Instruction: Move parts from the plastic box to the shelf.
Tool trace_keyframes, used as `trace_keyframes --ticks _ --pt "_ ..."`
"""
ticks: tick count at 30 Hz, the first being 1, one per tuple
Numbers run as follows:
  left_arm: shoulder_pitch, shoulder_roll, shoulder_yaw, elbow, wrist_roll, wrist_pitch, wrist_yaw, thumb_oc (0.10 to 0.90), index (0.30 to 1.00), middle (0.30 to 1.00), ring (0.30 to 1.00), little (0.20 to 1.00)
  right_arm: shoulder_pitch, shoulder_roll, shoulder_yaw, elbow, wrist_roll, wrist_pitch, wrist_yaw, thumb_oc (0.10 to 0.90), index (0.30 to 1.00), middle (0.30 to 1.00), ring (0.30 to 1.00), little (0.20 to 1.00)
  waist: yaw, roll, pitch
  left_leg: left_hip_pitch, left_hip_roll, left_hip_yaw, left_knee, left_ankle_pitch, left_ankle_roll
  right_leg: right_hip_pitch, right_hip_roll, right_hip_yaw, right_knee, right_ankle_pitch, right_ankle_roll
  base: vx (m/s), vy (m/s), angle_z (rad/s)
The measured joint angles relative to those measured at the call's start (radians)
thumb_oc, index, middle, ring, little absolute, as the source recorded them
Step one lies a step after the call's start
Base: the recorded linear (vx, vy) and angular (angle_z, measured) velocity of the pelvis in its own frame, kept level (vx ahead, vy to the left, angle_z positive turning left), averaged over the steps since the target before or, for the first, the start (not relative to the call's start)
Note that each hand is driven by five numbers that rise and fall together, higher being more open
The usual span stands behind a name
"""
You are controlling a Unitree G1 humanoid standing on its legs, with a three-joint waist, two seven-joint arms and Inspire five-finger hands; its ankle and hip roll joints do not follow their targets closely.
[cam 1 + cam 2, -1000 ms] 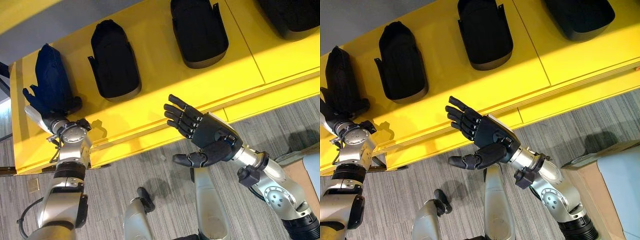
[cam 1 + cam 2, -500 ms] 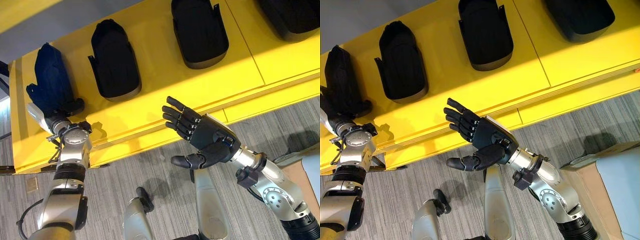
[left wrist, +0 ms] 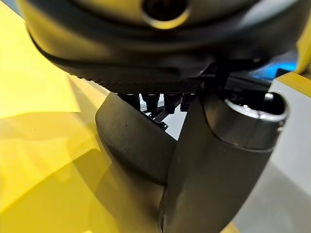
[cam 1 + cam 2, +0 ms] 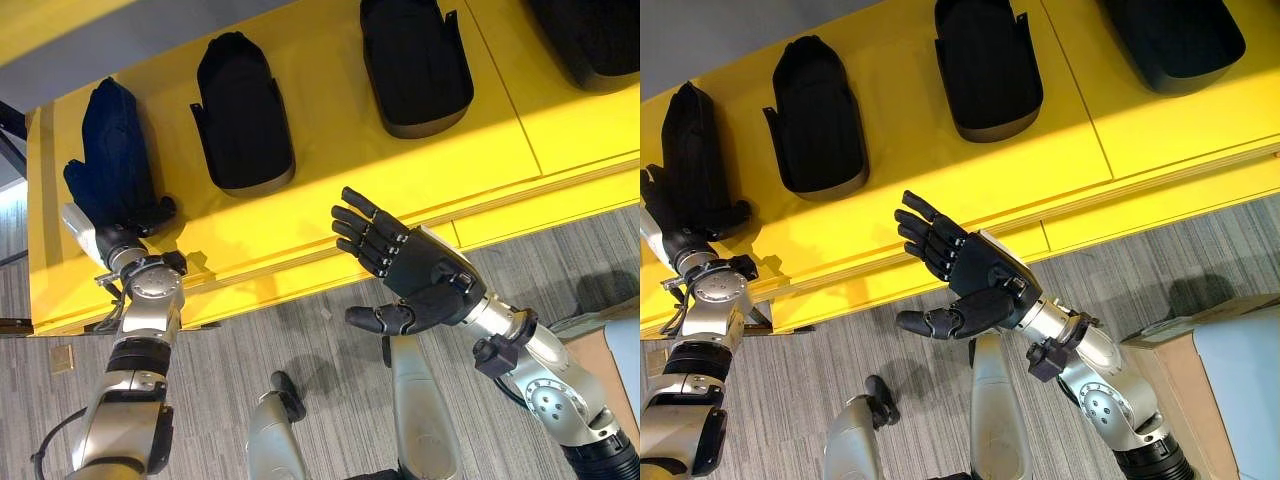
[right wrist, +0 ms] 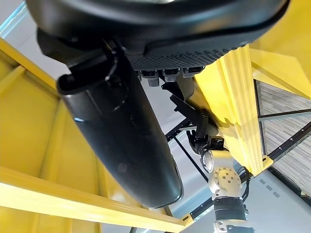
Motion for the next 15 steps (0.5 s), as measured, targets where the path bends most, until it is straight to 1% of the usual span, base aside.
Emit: trace_keyframes --ticks 5,7,15 --pt "0.037 0.000 -0.020 -0.042 0.094 0.014 -0.010 0.900 1.000 1.000 1.000 1.000 0.005 0.006 0.000 0.000 0.000 -0.022 0.000 0.900 1.000 1.000 1.000 1.000 0.004 0.000 0.000 -0.003 0.000 0.000 -0.002 0.002 -0.002 0.002 0.000 -0.001 -0.011 0.009 0.000 0.00 0.000 0.00" --pt "0.040 0.000 -0.041 -0.056 0.113 0.023 -0.010 0.900 1.000 1.000 1.000 1.000 0.007 0.005 0.004 0.000 0.000 -0.036 0.000 0.900 1.000 1.000 1.000 1.000 0.018 0.000 0.000 -0.004 0.000 0.000 -0.001 0.001 -0.001 0.002 0.000 -0.001 -0.013 0.010 0.002 0.00 0.000 0.00" --pt "0.070 -0.004 -0.039 -0.098 0.110 0.019 0.008 0.900 1.000 1.000 1.000 1.000 0.009 0.006 0.008 0.000 0.000 -0.050 0.000 0.900 1.000 1.000 1.000 1.000 0.028 0.000 0.000 -0.007 0.000 -0.001 -0.002 -0.001 0.002 0.002 0.000 -0.004 -0.016 0.009 0.003 0.00 -0.006 0.00"
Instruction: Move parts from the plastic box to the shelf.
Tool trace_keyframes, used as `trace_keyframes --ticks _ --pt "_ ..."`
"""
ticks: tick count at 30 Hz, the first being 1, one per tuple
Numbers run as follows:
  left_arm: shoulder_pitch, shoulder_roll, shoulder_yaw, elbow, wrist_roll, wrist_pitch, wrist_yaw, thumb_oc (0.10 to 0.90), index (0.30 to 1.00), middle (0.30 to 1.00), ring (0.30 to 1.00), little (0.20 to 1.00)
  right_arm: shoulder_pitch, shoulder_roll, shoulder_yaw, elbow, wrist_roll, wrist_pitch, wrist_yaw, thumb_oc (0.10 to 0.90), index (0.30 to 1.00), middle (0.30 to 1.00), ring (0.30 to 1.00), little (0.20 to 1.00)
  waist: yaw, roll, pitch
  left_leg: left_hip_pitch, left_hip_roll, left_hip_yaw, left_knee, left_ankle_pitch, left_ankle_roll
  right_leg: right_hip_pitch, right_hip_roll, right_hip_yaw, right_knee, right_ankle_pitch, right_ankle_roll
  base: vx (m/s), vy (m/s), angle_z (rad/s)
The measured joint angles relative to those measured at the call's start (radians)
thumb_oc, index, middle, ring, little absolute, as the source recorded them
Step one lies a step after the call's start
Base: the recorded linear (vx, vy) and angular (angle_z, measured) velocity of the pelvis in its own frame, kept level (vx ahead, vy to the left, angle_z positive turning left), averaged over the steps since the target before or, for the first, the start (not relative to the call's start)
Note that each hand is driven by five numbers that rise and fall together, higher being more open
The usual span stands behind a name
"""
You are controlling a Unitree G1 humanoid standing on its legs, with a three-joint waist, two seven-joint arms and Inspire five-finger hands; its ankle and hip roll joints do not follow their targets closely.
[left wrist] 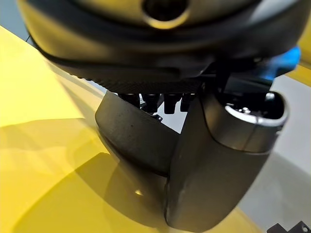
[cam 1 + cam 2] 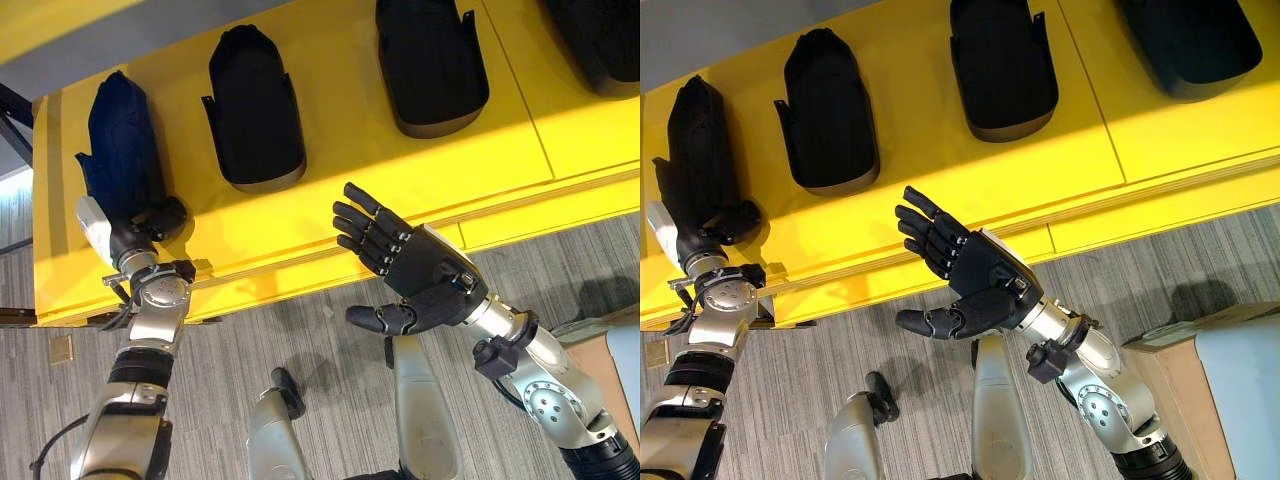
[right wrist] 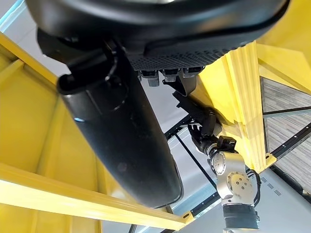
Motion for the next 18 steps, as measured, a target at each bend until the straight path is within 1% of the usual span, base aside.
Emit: trace_keyframes --ticks 5,7,10,18 --pt "0.011 -0.022 0.010 -0.021 -0.007 0.000 0.056 0.900 1.000 1.000 1.000 1.000 0.000 0.025 0.001 0.000 0.000 -0.028 0.000 0.900 1.000 1.000 1.000 1.000 0.001 0.000 0.000 -0.008 0.001 -0.009 0.001 0.000 0.001 0.000 0.000 -0.008 0.000 -0.001 -0.001 0.00 -0.028 0.04" --pt "0.007 -0.039 0.020 -0.024 -0.007 0.001 0.076 0.900 1.000 1.000 1.000 1.000 0.000 0.027 0.002 0.000 0.000 -0.028 -0.003 0.900 1.000 1.000 1.000 1.000 0.002 0.000 0.000 -0.012 0.001 -0.015 0.002 0.000 0.001 0.001 -0.001 -0.013 -0.002 -0.001 -0.001 0.00 -0.016 0.05" --pt "0.009 -0.041 0.020 -0.030 -0.007 0.007 0.089 0.900 1.000 1.000 1.000 1.000 0.000 0.028 0.003 0.000 0.000 -0.028 -0.006 0.900 1.000 1.000 1.000 1.000 0.002 0.000 0.000 -0.013 0.002 -0.020 0.003 0.000 0.001 0.004 -0.001 -0.018 -0.002 0.003 -0.007 0.00 -0.007 0.02" --pt "0.008 -0.045 0.020 -0.041 0.006 0.015 0.145 0.900 1.000 1.000 1.000 1.000 0.000 0.028 0.005 0.000 0.000 -0.028 -0.013 0.900 1.000 1.000 1.000 1.000 0.002 -0.001 0.000 -0.027 0.004 -0.027 0.023 -0.010 0.008 0.005 -0.002 -0.021 -0.005 0.003 -0.007 0.00 0.000 0.00"
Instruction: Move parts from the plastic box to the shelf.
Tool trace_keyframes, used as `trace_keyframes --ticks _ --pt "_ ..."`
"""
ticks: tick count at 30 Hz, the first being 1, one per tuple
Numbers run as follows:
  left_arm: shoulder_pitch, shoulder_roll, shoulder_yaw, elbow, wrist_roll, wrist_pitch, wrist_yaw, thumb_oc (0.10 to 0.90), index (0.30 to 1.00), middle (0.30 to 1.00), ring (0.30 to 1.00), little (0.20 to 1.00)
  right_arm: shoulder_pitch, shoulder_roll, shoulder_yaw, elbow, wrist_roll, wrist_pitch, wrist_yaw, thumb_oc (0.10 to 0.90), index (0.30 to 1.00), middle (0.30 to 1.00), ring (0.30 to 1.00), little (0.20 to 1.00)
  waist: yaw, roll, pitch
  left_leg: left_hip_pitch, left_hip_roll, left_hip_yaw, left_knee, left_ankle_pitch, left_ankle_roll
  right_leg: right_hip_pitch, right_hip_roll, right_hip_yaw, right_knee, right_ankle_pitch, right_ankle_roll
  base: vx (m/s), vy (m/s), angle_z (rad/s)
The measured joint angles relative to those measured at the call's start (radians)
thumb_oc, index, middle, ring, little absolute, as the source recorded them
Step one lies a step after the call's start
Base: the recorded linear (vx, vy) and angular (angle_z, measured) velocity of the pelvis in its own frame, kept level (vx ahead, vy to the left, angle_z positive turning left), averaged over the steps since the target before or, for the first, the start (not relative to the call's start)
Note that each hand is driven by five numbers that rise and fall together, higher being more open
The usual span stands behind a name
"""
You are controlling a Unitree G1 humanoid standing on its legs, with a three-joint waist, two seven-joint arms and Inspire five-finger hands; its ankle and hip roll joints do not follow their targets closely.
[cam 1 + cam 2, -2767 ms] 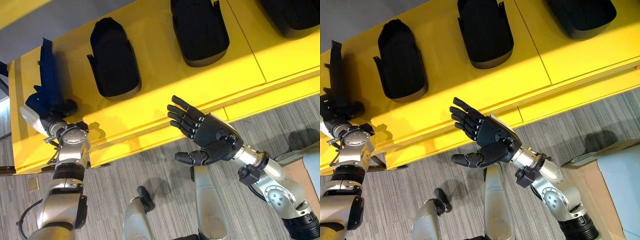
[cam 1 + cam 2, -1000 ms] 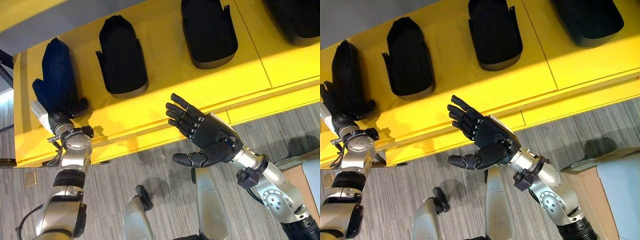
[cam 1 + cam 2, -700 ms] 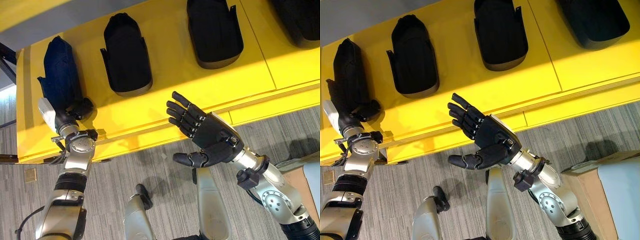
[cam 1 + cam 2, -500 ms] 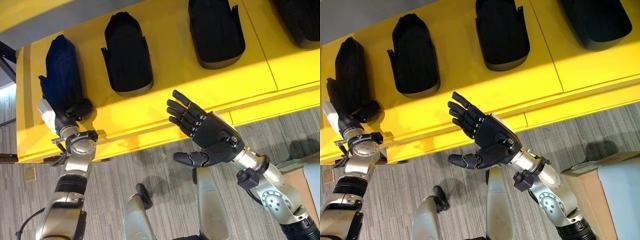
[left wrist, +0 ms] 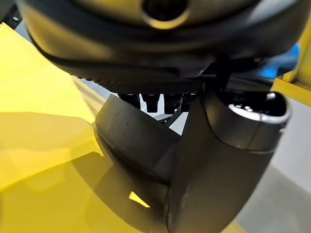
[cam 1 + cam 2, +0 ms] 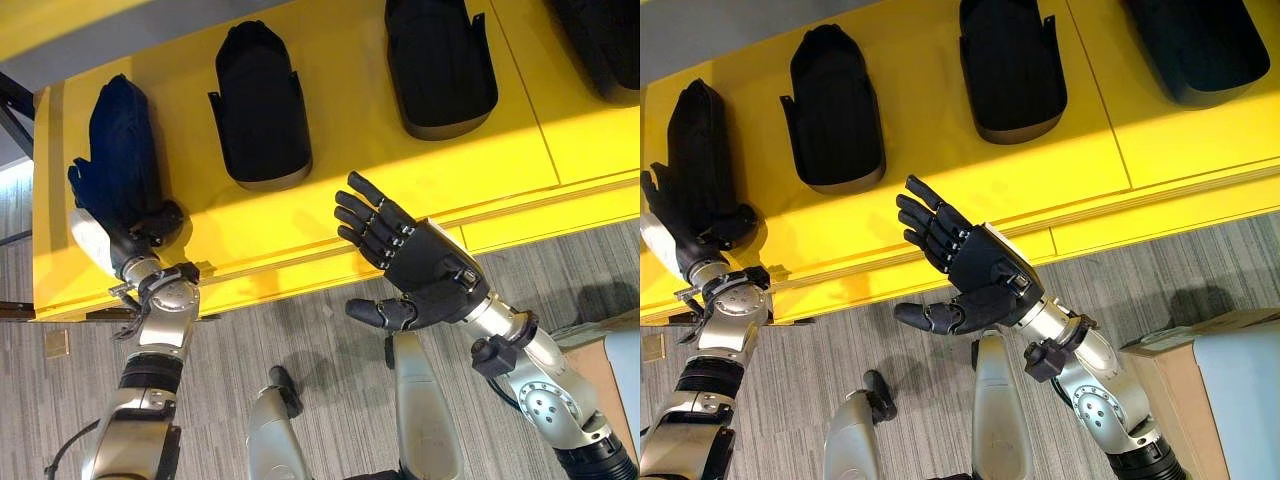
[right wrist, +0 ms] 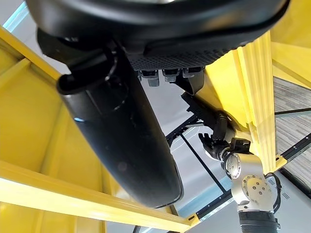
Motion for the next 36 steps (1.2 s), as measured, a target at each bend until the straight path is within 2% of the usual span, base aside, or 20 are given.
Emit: trace_keyframes --ticks 17,24,36 --pt "0.034 0.000 0.034 -0.048 0.101 -0.009 0.074 0.900 1.000 1.000 1.000 1.000 0.001 0.002 0.010 0.001 0.000 -0.002 0.000 0.900 1.000 1.000 1.000 1.000 0.002 -0.007 0.002 -0.005 0.000 0.003 -0.004 -0.001 -0.001 -0.005 0.000 0.000 -0.006 0.006 0.010 0.00 0.000 0.00" --pt "0.021 0.007 0.041 -0.062 0.216 -0.048 0.085 0.900 1.000 1.000 1.000 1.000 0.001 0.002 0.011 0.002 0.000 -0.010 0.000 0.900 1.000 1.000 1.000 1.000 0.004 -0.011 0.003 -0.006 -0.002 0.003 -0.005 -0.002 0.001 -0.006 -0.001 0.001 -0.006 0.005 0.012 0.00 0.002 0.00" --pt "0.022 0.007 0.041 -0.133 0.241 -0.086 0.100 0.900 1.000 1.000 1.000 1.000 0.001 0.002 0.014 0.002 0.000 -0.021 0.000 0.900 1.000 1.000 1.000 1.000 0.001 -0.011 0.003 -0.006 -0.004 0.004 0.004 -0.007 -0.003 -0.006 -0.002 0.005 -0.002 0.003 0.013 0.00 -0.001 0.00"
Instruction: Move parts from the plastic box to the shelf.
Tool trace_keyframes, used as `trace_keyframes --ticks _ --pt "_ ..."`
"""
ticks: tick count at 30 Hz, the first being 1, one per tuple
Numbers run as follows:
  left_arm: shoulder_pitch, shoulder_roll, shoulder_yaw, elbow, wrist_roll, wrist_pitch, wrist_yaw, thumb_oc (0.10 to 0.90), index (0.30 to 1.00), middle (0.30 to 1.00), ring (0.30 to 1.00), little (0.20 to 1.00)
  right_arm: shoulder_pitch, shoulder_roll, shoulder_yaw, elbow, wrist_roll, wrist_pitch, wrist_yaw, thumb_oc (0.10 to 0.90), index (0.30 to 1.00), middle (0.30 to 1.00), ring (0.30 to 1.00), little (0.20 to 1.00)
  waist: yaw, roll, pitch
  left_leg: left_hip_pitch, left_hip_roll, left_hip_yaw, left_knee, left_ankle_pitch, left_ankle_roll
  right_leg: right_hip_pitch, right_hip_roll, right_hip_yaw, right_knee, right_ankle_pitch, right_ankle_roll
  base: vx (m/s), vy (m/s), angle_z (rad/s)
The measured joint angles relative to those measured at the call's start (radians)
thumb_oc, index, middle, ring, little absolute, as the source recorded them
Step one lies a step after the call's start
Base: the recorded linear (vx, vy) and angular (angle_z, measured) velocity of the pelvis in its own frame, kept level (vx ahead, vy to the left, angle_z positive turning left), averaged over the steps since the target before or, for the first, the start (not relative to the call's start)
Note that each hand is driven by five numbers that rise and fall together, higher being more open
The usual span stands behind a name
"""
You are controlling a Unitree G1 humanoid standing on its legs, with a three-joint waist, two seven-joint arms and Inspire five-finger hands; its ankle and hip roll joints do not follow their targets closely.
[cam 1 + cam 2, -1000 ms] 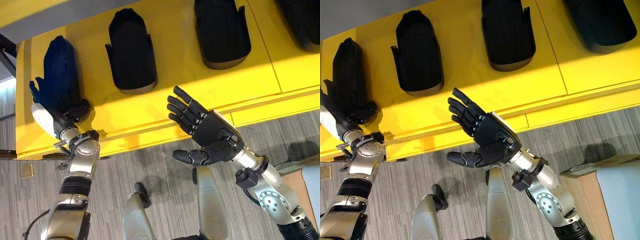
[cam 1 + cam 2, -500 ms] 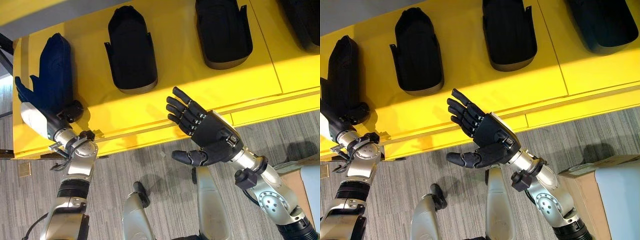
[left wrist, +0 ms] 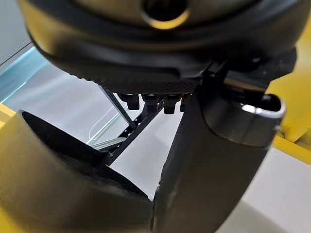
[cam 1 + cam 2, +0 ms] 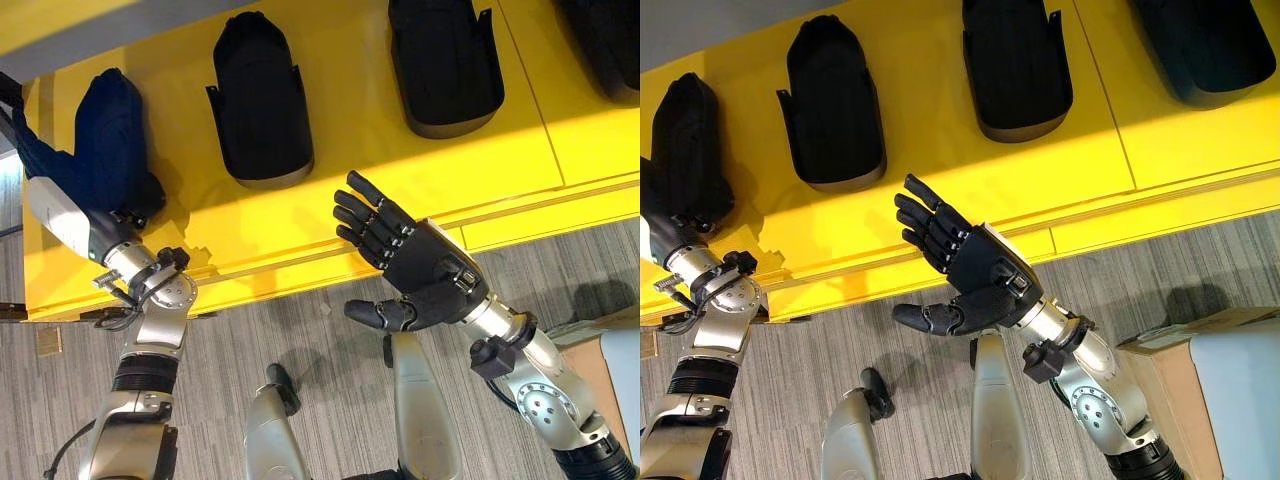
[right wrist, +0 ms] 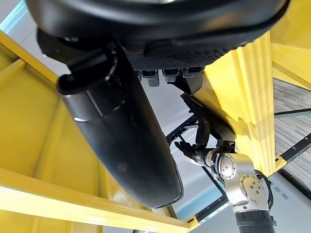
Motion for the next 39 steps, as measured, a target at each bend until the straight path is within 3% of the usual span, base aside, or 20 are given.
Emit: trace_keyframes --ticks 15,21,24,30,39 --pt "0.009 0.000 0.029 -0.063 0.000 -0.024 -0.014 0.900 1.000 1.000 1.000 1.000 0.028 0.002 0.000 0.000 0.000 -0.002 0.000 0.900 1.000 1.000 1.000 1.000 -0.002 -0.008 0.001 -0.003 0.000 -0.001 0.011 -0.011 0.001 -0.001 -0.001 0.002 0.009 -0.008 0.001 0.00 -0.002 0.00" --pt "-0.001 0.000 0.090 -0.156 0.058 -0.125 0.090 0.900 1.000 1.000 1.000 1.000 0.037 0.006 0.002 0.000 0.000 -0.005 0.001 0.900 1.000 1.000 1.000 1.000 0.000 -0.011 0.002 -0.002 0.000 -0.002 0.014 -0.012 0.000 0.000 -0.001 0.001 0.013 -0.009 0.001 0.01 -0.006 0.00" --pt "0.010 -0.001 0.099 -0.216 0.101 -0.136 0.106 0.900 1.000 1.000 1.000 1.000 0.043 0.005 0.000 0.000 0.000 -0.010 0.001 0.900 1.000 1.000 1.000 1.000 0.004 -0.013 0.001 -0.001 0.000 -0.004 0.017 -0.014 -0.002 0.001 -0.002 0.001 0.015 -0.011 0.000 0.00 0.000 0.00" --pt "0.005 -0.001 0.103 -0.254 0.188 -0.218 0.180 0.900 1.000 1.000 1.000 1.000 0.066 0.006 0.001 0.000 0.000 -0.019 0.001 0.900 1.000 1.000 1.000 1.000 0.015 -0.014 0.001 -0.014 -0.001 -0.006 0.038 -0.026 0.003 0.000 -0.006 0.003 0.012 -0.010 0.000 0.00 0.000 0.00" --pt "0.004 -0.001 0.108 -0.287 0.216 -0.282 0.196 0.900 1.000 1.000 1.000 1.000 0.075 0.008 0.002 0.000 0.000 -0.023 0.001 0.900 1.000 1.000 1.000 1.000 0.017 -0.017 0.001 -0.017 -0.001 -0.006 0.041 -0.027 -0.007 0.001 -0.006 0.003 0.007 0.001 0.009 -0.02 -0.006 0.00"
